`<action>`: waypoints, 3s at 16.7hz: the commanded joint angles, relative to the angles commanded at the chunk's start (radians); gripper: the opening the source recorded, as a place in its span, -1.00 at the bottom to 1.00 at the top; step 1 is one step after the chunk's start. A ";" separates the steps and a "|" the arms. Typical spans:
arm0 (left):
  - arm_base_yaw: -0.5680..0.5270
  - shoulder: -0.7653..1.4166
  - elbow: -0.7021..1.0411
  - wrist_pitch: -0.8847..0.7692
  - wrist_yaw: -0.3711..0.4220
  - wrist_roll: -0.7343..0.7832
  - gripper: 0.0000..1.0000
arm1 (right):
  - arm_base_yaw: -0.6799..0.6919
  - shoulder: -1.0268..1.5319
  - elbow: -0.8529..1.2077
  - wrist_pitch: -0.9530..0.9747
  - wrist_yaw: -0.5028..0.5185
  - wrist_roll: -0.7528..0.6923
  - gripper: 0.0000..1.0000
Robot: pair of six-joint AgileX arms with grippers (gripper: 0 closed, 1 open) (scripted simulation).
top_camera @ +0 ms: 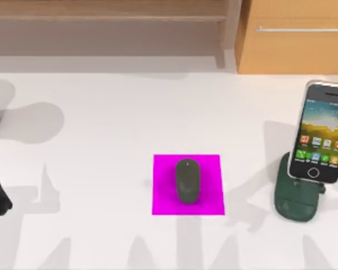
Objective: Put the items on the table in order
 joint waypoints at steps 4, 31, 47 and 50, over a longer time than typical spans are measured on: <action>0.000 0.000 0.000 0.000 0.000 0.000 1.00 | -0.144 -0.110 -0.084 0.088 -0.141 -0.081 1.00; 0.266 1.436 0.179 1.037 0.239 -0.075 1.00 | -0.209 -0.164 -0.135 0.139 -0.206 -0.114 1.00; 0.329 2.046 0.456 1.477 0.378 0.041 1.00 | -0.209 -0.164 -0.135 0.139 -0.206 -0.114 1.00; 0.321 2.063 0.490 1.463 0.368 0.040 1.00 | -0.209 -0.164 -0.135 0.139 -0.206 -0.114 1.00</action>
